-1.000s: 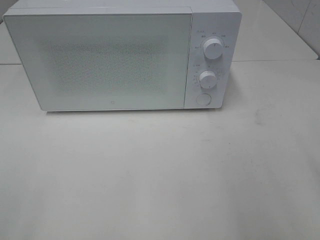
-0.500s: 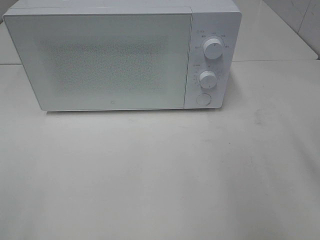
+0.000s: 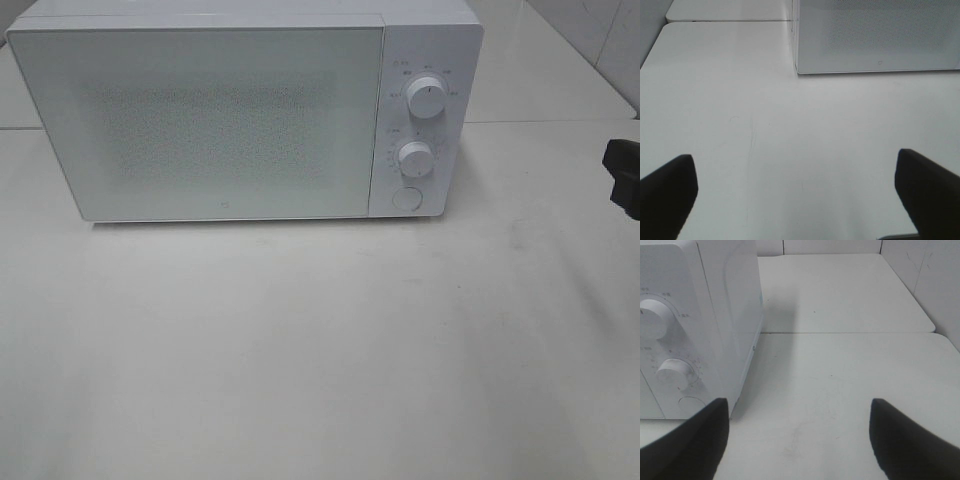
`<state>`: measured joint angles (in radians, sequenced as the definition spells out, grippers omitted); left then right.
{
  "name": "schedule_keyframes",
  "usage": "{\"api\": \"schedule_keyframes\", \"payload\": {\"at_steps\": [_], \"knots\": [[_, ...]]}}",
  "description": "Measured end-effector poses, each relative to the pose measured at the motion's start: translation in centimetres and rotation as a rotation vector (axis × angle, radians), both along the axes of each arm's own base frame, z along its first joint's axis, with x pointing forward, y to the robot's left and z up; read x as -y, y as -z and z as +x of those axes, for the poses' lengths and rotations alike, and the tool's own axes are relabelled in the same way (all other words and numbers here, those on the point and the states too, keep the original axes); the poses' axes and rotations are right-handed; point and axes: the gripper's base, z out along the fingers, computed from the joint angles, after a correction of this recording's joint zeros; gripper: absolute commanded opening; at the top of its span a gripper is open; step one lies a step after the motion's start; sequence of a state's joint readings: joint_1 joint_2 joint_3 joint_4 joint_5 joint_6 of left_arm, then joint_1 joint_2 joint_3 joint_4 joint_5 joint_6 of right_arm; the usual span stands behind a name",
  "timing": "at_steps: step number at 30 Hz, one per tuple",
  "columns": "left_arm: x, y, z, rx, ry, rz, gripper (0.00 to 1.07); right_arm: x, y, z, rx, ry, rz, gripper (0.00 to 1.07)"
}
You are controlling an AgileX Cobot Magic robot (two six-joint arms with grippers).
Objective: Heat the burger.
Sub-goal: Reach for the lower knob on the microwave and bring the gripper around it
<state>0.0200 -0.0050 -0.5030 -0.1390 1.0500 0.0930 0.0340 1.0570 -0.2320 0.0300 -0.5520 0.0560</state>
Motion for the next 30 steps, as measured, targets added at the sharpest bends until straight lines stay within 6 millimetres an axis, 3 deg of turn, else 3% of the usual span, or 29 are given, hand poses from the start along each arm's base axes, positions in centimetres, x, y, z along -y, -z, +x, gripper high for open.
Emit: {"api": "schedule_keyframes", "payload": {"at_steps": [11, 13, 30], "knots": [[0.0, 0.0, 0.0, 0.0, 0.0, 0.0, 1.0, -2.5, 2.0, 1.6, 0.026, -0.045, -0.076, 0.75], [0.0, 0.0, 0.0, 0.0, 0.0, 0.0, 1.0, -3.8, 2.5, 1.9, 0.054, -0.033, -0.097, 0.75], [0.0, 0.0, 0.0, 0.0, 0.0, 0.0, 1.0, -9.8, 5.0, 1.4, 0.073, -0.022, -0.132, 0.75]]}}
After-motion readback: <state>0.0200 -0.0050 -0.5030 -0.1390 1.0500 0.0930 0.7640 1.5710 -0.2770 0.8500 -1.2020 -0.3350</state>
